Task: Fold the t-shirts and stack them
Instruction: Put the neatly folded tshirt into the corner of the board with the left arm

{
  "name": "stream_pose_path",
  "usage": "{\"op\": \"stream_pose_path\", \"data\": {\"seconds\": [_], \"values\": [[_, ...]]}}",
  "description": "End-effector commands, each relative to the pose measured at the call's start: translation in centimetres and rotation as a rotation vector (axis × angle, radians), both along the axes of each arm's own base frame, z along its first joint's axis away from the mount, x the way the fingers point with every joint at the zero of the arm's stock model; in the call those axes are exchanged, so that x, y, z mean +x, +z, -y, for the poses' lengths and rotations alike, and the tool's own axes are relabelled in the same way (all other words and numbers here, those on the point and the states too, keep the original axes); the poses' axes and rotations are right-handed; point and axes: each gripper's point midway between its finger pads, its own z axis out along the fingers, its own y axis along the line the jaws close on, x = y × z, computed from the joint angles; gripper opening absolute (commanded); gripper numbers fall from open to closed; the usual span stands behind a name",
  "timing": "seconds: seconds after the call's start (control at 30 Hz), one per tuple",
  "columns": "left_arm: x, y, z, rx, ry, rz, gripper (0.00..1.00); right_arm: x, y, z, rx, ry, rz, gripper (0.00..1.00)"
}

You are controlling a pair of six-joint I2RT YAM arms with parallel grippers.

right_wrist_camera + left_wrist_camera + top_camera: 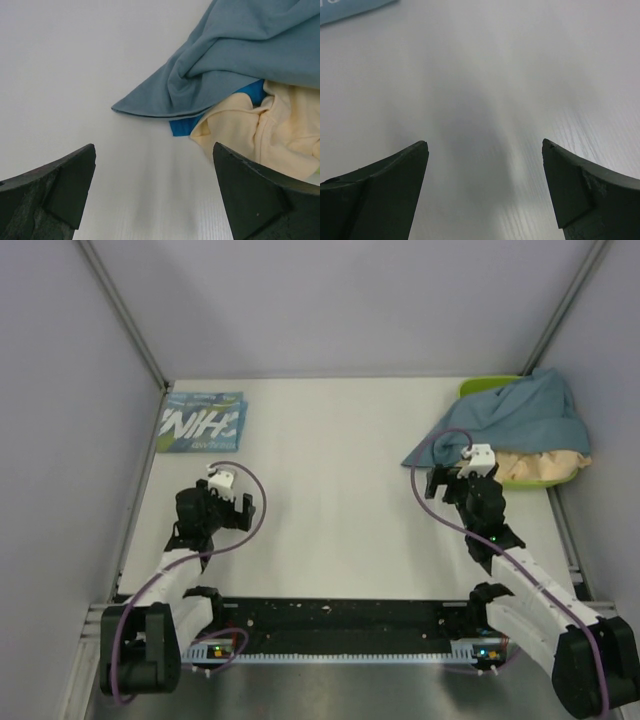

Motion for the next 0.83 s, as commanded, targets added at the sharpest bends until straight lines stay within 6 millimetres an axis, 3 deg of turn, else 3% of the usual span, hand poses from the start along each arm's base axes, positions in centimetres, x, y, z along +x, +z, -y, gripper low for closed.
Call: {"op": "stream_pose_path", "data": {"seconds": [0.0, 0.13, 0.8], "values": [[2.6, 3.6, -0.4, -0.017, 0.040, 0.139, 0.99, -0.8, -1.6, 1.9, -0.032, -0.078, 0.044, 0.99], [2.7, 3.5, -0.7, -0.009, 0.058, 0.137, 0.99, -1.8, -3.0, 2.5, -0.013, -0.102, 0.090, 0.99], [3.2, 3.3, -1.7, 0.014, 0.108, 0.121, 0.99, -1.5, -2.9, 2.4, -0.014, -0.097, 0.087, 0.99]]}}
